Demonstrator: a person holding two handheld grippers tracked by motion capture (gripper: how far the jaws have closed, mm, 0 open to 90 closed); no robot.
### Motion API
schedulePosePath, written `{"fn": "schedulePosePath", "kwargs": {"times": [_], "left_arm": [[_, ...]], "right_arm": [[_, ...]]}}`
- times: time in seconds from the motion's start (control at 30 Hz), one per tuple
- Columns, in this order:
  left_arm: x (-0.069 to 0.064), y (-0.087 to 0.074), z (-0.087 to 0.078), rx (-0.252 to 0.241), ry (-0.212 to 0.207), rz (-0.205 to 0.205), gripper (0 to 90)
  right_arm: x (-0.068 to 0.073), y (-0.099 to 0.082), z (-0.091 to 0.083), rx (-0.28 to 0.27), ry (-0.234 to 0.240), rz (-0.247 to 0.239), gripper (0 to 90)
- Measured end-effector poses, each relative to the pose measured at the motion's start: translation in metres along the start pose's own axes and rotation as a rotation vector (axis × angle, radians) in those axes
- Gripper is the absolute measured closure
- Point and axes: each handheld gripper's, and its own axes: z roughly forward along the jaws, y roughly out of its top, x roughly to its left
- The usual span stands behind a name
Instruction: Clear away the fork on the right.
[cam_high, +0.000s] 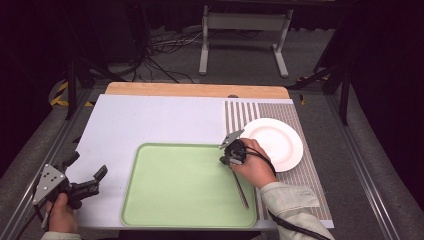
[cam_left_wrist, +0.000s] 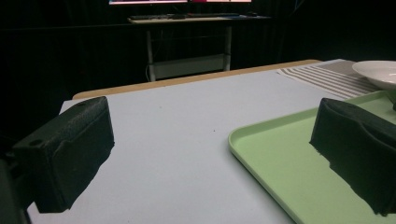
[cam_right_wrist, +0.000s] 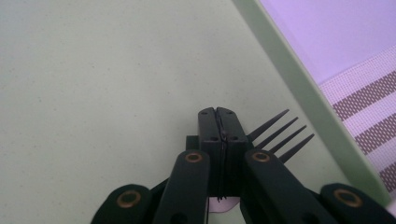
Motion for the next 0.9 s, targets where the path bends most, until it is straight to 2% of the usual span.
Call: {"fn": "schedulePosePath", "kwargs": {"times": [0.4, 0.9], "left_arm": [[-0.001, 0.001, 0.005, 0.002, -0.011, 0.003, 0.3], [-0.004, 0.002, 0.012, 0.001, -0.031, 0.006, 0.3]], "right_arm": [[-0.007, -0.011, -0.006, 0.005, -0.029, 0.05, 90.0], [-0.01, -0.022, -0.012, 0.012, -0.051, 0.086, 90.0]]}}
